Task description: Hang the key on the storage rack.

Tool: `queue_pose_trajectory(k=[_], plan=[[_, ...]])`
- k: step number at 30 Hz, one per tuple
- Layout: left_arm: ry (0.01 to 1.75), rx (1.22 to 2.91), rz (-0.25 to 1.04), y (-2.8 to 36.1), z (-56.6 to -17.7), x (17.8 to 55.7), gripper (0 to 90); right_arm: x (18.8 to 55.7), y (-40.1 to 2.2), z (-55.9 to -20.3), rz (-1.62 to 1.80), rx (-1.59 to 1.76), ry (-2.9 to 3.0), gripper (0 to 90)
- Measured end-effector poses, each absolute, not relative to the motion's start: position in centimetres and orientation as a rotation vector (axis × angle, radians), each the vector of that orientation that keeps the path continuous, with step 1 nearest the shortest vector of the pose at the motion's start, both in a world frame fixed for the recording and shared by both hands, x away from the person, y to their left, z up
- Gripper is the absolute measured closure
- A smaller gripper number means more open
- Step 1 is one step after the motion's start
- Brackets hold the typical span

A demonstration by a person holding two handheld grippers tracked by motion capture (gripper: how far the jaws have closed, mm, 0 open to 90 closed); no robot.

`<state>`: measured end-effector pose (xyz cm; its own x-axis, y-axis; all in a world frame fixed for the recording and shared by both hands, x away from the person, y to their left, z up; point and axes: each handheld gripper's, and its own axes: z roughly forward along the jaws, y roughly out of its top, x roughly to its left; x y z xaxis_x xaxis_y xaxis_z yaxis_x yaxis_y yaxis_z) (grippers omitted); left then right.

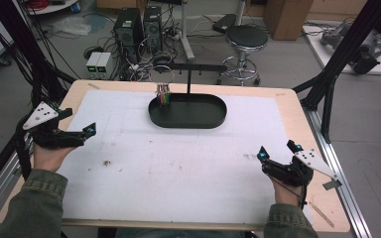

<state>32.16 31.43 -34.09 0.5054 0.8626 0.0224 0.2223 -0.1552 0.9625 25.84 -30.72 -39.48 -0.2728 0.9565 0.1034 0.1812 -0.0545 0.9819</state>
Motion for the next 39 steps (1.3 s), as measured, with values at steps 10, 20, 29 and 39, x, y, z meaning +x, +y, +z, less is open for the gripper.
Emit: queue_pose_trajectory(k=[10, 20, 29, 39], plan=[[0.982, 1.527, 0.788, 32.5, -35.2, 30.3, 1.7, 25.7, -30.8, -39.5, 1.397, 1.253, 1.503, 0.5], [1.008, 1.423, 0.844, 34.0, -37.2, 28.3, 1.7, 25.7, -30.8, -39.5, 1.393, 1.248, 1.507, 0.5], [1.053, 1.370, 0.965, 33.9, -38.9, 27.6, 1.7, 25.8, -30.7, -39.5, 1.383, 1.248, 1.514, 0.5], [1.095, 1.297, 1.048, 34.5, -39.1, 27.0, 1.7, 25.6, -30.7, -39.4, 1.374, 1.245, 1.505, 0.5]])
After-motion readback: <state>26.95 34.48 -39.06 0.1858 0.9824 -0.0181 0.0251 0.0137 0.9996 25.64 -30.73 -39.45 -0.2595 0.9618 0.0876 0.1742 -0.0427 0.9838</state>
